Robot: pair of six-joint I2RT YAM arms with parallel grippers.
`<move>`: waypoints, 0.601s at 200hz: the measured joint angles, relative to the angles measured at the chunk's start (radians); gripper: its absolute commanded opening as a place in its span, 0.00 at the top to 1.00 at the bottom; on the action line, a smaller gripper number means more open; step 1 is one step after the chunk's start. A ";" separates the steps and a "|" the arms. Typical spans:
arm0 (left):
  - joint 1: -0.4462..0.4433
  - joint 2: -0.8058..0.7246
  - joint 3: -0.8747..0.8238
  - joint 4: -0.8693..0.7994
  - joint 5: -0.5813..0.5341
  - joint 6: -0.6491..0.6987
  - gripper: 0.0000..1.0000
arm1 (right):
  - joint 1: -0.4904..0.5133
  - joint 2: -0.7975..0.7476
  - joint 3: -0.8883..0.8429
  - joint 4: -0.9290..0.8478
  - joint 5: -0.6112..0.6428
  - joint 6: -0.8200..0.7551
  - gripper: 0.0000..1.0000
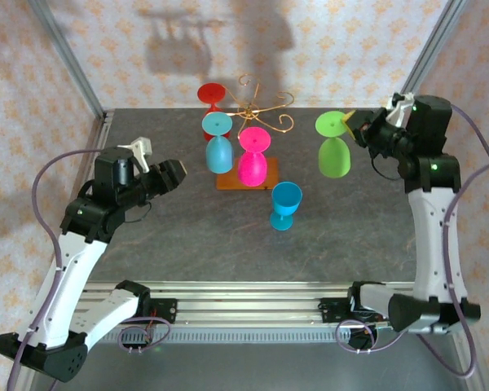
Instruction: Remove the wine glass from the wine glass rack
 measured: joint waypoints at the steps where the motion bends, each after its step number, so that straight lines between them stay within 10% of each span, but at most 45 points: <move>1: 0.000 -0.001 -0.002 0.000 0.000 0.000 0.46 | 0.000 -0.003 -0.002 -0.001 0.000 0.000 1.00; 120: 0.000 -0.095 -0.159 0.002 0.099 -0.042 0.46 | 0.346 -0.283 -0.089 -0.146 0.065 -0.040 1.00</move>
